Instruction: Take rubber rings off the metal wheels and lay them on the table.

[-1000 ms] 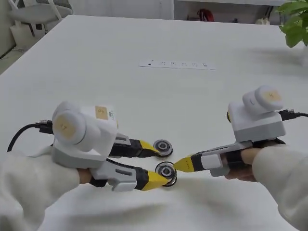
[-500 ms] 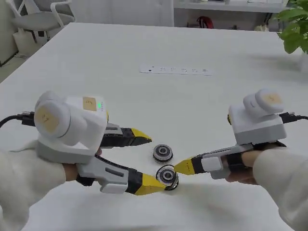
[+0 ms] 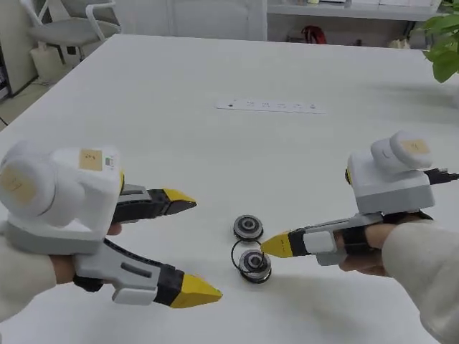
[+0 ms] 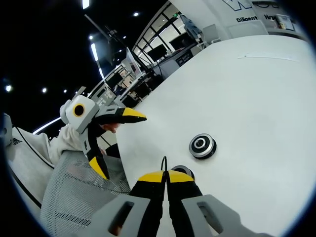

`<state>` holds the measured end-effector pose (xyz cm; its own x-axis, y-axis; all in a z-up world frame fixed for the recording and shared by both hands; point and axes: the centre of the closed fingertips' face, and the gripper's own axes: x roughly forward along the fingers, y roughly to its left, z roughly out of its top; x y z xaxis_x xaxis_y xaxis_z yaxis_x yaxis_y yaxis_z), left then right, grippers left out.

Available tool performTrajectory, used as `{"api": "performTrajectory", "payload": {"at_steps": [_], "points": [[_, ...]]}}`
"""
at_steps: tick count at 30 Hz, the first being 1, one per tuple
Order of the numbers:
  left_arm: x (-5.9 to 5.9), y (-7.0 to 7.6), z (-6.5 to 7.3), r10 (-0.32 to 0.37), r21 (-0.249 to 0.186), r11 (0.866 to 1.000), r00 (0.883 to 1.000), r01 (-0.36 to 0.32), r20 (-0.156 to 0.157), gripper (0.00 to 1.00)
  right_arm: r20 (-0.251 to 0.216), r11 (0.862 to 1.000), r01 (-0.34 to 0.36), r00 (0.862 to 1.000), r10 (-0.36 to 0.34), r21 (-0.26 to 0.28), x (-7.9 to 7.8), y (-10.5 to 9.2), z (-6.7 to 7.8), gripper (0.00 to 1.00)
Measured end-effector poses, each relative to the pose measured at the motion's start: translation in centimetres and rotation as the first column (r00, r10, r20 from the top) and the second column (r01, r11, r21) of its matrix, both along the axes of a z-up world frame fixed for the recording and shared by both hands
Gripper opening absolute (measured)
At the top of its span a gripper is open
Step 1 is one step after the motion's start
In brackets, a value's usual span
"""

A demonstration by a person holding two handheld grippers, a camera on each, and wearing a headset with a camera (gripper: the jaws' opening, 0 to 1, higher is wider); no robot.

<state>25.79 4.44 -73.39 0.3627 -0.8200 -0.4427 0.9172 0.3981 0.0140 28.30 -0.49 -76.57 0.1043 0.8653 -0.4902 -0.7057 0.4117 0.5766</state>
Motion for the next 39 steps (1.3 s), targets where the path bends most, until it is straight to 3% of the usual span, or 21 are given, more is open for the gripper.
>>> {"api": "performTrajectory", "payload": {"at_steps": [10,15,20,34,39], "points": [[0.2,1.1,0.4,0.059,-0.053,0.997,0.998,-0.060,-0.012,0.92,-0.003,1.000,-0.016,1.000,0.016,0.017,-0.5,0.9,0.4,0.00],[0.3,1.7,0.5,0.089,-0.068,0.994,0.996,-0.089,-0.001,1.00,-0.002,0.999,-0.029,1.000,0.029,0.021,-0.9,1.5,0.5,0.00],[-0.1,1.7,-0.2,0.082,-0.064,0.994,0.996,-0.084,-0.025,1.00,-0.012,0.999,-0.048,0.999,0.048,0.021,-1.5,2.2,0.3,0.00],[-0.1,2.4,-1.3,0.107,-0.052,0.993,0.993,-0.110,-0.055,1.00,-0.016,0.994,-0.113,0.993,0.113,-0.003,-3.1,3.8,-0.7,0.00],[-0.4,2.1,-1.6,0.091,-0.043,0.995,0.994,-0.094,-0.065,1.00,0.025,0.990,-0.140,0.990,0.141,-0.024,-3.3,4.4,-1.1,0.00]]}}
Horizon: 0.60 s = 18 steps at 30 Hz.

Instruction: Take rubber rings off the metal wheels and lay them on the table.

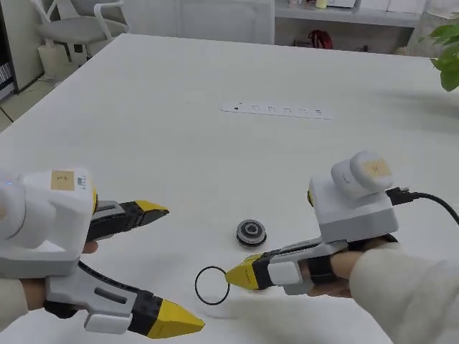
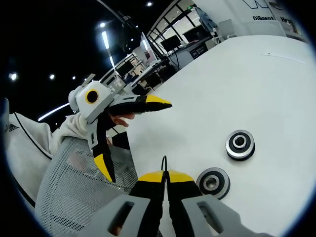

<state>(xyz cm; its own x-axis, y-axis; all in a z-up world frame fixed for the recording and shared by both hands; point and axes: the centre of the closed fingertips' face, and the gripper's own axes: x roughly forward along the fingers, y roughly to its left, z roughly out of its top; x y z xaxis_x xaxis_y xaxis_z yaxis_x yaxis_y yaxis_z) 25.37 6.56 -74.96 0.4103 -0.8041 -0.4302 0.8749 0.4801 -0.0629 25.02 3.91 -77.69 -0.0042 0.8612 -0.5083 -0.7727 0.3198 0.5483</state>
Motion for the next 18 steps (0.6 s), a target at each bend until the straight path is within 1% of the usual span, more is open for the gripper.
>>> {"api": "performTrajectory", "payload": {"at_steps": [3,4,7,10,14,18], "points": [[-0.1,-0.1,-0.1,-0.005,0.003,1.000,1.000,0.005,-0.007,1.00,0.023,1.000,-0.012,1.000,0.013,-0.021,-0.1,0.0,-0.4,0.00],[-0.1,-0.1,-0.1,-0.005,0.001,1.000,1.000,0.005,-0.008,1.00,0.037,0.999,-0.011,0.999,0.012,-0.031,0.0,-0.1,-0.6,0.00],[-0.2,-0.2,-0.2,-0.009,-0.004,1.000,1.000,0.009,-0.013,1.00,0.048,0.999,-0.007,0.999,0.009,-0.037,0.1,-0.1,-0.8,0.00],[-0.4,-0.2,-0.3,-0.016,-0.004,1.000,1.000,0.016,-0.022,1.00,0.076,0.999,0.001,0.997,0.002,-0.049,0.5,-0.2,-1.0,0.00],[-0.5,-0.3,-0.3,-0.021,-0.007,1.000,0.999,0.021,-0.028,1.00,0.081,0.998,0.005,0.997,0.000,-0.058,0.6,-0.3,-1.2,0.00],[-0.7,-0.4,-0.4,-0.026,-0.009,1.000,0.999,0.026,-0.035,1.00,0.111,0.997,0.006,0.994,0.002,-0.073,0.9,-0.5,-1.4,0.00]]}}
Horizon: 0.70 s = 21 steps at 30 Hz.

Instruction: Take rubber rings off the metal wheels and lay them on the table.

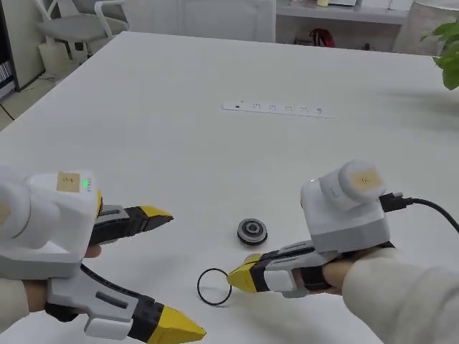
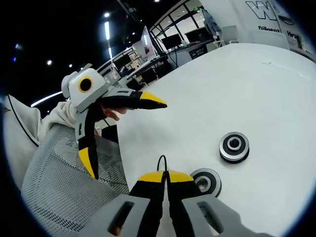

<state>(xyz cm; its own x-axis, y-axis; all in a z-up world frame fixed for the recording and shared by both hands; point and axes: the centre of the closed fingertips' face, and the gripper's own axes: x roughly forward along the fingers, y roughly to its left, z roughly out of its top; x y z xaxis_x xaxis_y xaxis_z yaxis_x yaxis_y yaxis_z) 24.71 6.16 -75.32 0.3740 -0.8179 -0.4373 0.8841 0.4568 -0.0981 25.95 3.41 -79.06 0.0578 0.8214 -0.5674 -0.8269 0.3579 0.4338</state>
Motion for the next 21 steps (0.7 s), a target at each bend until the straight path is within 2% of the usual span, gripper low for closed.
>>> {"api": "performTrajectory", "payload": {"at_steps": [21], "points": [[-0.10,0.04,-0.04,0.003,-0.005,1.000,1.000,-0.004,-0.012,1.00,0.053,1.000,0.005,0.999,-0.005,-0.003,0.85,-0.30,0.23,0.03]]}}
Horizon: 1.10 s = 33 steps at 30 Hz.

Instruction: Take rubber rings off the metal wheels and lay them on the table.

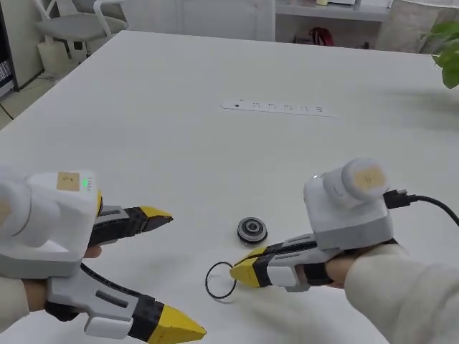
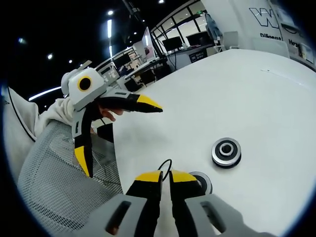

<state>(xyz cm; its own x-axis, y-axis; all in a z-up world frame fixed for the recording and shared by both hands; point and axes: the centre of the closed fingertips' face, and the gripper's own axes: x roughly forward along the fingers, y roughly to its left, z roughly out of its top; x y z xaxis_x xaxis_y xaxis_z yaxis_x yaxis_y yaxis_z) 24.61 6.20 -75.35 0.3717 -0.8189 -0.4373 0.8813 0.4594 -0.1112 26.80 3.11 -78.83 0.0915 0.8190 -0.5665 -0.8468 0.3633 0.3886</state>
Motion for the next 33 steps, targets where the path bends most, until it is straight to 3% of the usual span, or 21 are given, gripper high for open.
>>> {"api": "performTrajectory", "payload": {"at_steps": [8,14,33], "points": [[0.1,0.0,0.0,0.002,0.001,1.000,1.000,-0.002,-0.001,1.00,0.038,1.000,-0.020,0.999,0.020,-0.008,0.2,0.0,0.2,0.09],[0.1,0.0,-0.1,0.003,0.004,1.000,1.000,-0.003,-0.003,1.00,0.096,0.997,-0.064,0.993,0.068,-0.038,0.0,0.1,0.2,0.11],[0.0,-0.2,0.1,-0.002,-0.001,1.000,1.000,0.002,-0.004,1.00,0.154,0.999,0.034,0.987,-0.037,0.023,3.1,-1.8,2.7,0.13]]}}
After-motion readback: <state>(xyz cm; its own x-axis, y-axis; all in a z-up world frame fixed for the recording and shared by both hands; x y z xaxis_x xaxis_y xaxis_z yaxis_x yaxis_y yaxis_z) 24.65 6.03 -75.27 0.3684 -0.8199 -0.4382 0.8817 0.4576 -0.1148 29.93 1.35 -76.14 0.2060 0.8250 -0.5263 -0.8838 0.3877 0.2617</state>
